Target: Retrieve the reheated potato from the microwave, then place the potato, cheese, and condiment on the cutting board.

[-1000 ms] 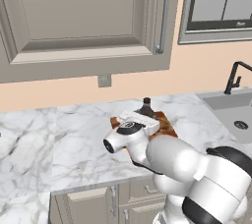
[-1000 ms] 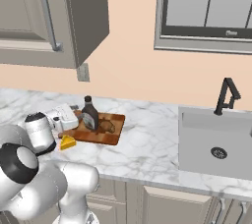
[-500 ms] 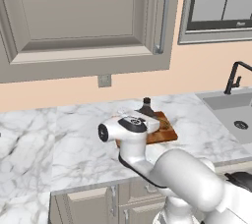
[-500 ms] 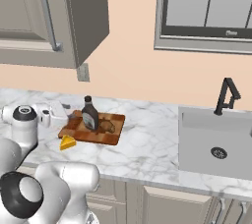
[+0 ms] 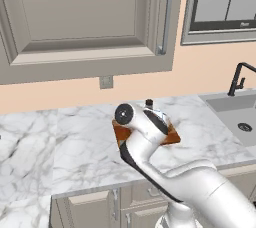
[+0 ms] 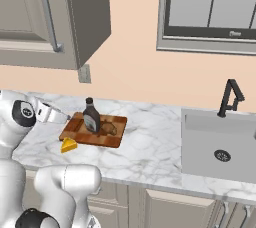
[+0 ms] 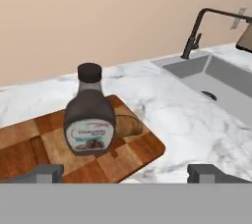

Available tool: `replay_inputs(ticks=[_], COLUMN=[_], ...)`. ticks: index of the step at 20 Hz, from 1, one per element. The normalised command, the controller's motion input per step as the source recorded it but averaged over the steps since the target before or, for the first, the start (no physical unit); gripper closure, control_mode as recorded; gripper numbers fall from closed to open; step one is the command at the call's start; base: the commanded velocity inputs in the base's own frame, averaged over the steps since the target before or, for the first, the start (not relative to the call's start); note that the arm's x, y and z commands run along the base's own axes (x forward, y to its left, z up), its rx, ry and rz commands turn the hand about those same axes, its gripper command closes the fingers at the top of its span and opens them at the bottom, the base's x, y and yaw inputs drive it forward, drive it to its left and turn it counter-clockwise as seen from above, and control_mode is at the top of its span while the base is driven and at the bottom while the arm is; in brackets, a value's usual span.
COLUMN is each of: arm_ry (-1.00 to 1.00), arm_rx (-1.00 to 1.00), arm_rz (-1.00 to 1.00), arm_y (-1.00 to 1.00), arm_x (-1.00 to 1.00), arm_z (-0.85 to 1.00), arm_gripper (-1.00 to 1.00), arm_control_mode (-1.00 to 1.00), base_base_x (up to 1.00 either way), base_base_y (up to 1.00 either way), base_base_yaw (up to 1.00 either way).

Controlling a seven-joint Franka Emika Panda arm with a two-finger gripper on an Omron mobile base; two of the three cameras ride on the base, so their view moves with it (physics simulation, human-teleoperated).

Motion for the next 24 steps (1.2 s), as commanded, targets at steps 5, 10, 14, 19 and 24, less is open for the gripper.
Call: replay_inputs(ticks=[5,10,14,19,24], arm_ry=[0.51,0.46,0.42,0.19,0.0], arm_rx=[0.25,0.15,0.09,0.05,0.08], arm_rz=[0.23,0.15,0.04,0.03,0.0], arm_y=[0.01,0.04,0.16,0.21,0.15], arm_x=[-0.24,-0.2,-0.12,-0.15,-0.01], arm_z=[0.24,0.12,0.0,-0.08,-0.18], arm_gripper=[-1.0,-1.0,-1.0,-1.0,-1.0], arm_control_mode=[-1.0,-1.0,-1.0,-1.0,-1.0], base_base_x=[0.0,0.0,0.0,0.0,0.0], base_base_y=[0.0,0.0,0.0,0.0,0.0], base_base_yaw=[0.0,0.0,0.0,0.0,0.0])
